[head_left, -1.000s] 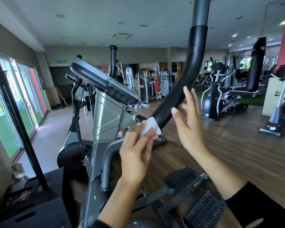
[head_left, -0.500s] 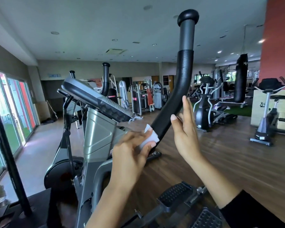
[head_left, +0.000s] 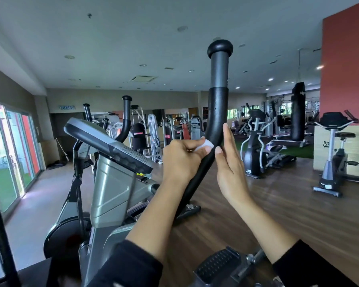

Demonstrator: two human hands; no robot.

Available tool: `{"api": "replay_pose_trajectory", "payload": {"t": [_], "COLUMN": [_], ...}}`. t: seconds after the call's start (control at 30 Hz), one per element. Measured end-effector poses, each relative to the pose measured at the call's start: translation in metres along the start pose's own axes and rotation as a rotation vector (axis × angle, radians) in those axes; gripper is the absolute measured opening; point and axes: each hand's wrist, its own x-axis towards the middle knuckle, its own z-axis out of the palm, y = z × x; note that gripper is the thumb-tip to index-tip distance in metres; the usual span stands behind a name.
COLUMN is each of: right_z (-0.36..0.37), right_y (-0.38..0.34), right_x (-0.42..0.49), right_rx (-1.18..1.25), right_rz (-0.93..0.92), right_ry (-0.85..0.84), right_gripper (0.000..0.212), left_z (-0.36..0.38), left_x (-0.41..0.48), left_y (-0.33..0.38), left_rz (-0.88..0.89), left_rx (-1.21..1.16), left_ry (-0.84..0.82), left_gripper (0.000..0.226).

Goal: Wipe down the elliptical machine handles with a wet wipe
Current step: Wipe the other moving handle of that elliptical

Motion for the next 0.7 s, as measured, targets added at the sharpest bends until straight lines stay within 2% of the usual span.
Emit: {"api": "replay_pose_trajectory", "payload": {"t": [0.23, 0.4, 0.5, 0.7], "right_z": [-0.004, -0.006, -0.007, -0.006], "right_y": [0.008, 0.013, 0.012, 0.009], "right_x": [0.018, 0.019, 0.018, 0.014], "right_rx": [0.077, 0.104, 0.107, 0.127], "right_rz": [-0.026, -0.042, -0.046, -0.039], "right_ry": [-0.031, -0.045, -0.048, -0.021], "right_gripper": [0.054, 0.055, 0.055, 0.054], "left_z": [0.03, 0.042, 0.039, 0.013], "left_x": [0.049, 0.06, 0.059, 0.027], "left_y": [0.031, 0.039, 0.035, 0.013], "left_rz": [-0.048, 0.029, 0.054, 0.104], "left_rx": [-0.248, -0.317, -0.267, 0.035], "left_ry": [0.175, 0.278, 0.232, 0.021], "left_gripper": [0.028, 0.03, 0.033, 0.032]}}
